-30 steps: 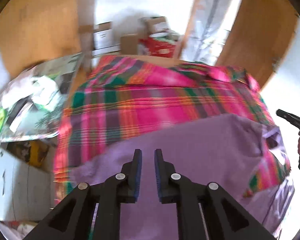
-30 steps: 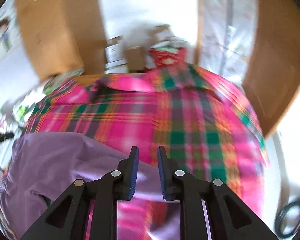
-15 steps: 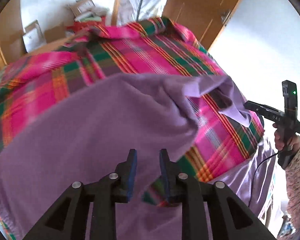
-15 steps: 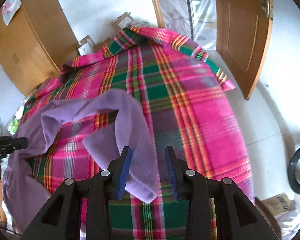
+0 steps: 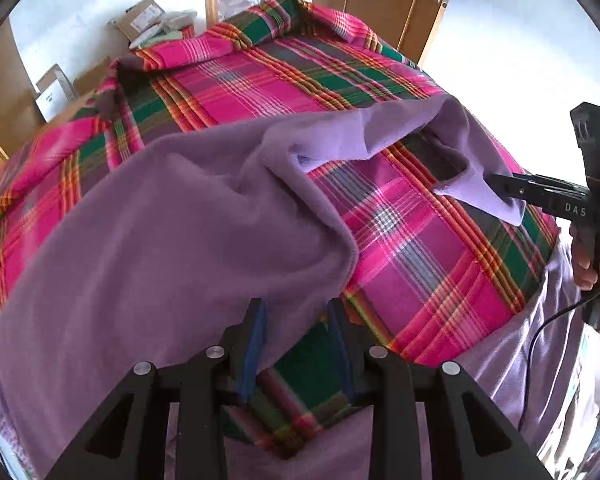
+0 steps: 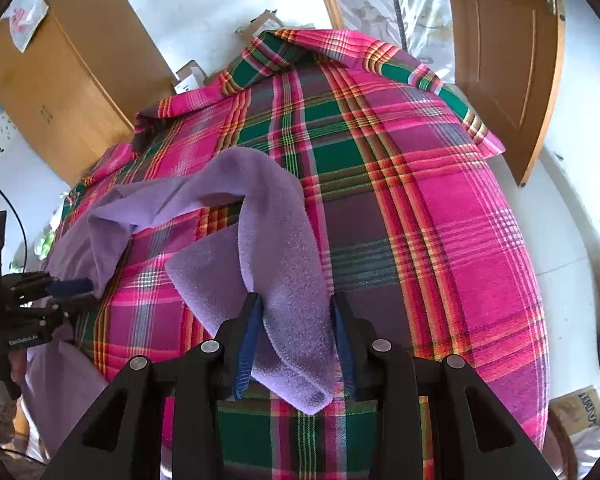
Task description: Fold clothes
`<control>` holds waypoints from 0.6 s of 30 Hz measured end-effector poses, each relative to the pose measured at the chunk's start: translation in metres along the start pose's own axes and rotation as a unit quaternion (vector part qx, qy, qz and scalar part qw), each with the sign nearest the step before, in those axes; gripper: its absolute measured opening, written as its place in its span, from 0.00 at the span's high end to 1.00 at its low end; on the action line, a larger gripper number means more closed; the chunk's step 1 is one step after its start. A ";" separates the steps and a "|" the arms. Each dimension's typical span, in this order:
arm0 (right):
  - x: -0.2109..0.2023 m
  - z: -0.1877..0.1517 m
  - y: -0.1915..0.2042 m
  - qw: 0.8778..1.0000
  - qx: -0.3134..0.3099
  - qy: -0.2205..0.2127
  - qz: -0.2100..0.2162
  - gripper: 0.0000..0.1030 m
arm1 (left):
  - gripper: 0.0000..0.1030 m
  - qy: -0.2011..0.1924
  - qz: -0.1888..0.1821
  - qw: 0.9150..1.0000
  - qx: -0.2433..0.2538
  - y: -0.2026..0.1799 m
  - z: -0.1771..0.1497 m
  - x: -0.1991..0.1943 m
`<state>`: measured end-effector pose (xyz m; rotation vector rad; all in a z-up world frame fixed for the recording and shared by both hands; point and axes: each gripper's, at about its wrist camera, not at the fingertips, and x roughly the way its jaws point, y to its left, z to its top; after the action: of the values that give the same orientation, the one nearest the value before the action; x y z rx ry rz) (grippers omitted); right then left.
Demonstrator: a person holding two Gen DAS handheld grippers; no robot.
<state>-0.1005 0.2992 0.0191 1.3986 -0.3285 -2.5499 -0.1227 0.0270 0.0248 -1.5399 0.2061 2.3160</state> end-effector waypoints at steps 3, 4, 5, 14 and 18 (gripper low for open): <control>0.000 0.002 -0.004 1.000 0.008 -0.001 0.006 0.74 | 0.69 -0.008 0.008 1.000 -0.005 -0.003 0.001 0.000; 0.000 0.002 -0.004 1.000 0.009 -0.001 0.007 0.74 | 0.69 -0.012 0.010 1.000 -0.008 -0.003 0.003 0.000; 0.000 0.002 -0.004 1.000 0.008 -0.001 0.007 0.74 | 0.69 -0.016 0.012 1.000 -0.011 -0.003 0.004 0.000; -0.003 0.001 -0.002 1.000 0.005 -0.013 0.004 0.77 | 0.69 -0.042 0.010 0.998 -0.034 -0.001 0.005 0.003; -0.009 0.000 -0.001 1.000 -0.002 -0.025 0.002 0.85 | 0.69 -0.038 -0.030 0.998 -0.028 -0.003 -0.002 0.005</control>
<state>-0.0957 0.3032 0.0260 1.3336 -0.3353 -2.5837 -0.1216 0.0299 0.0191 -1.4589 0.0759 2.3463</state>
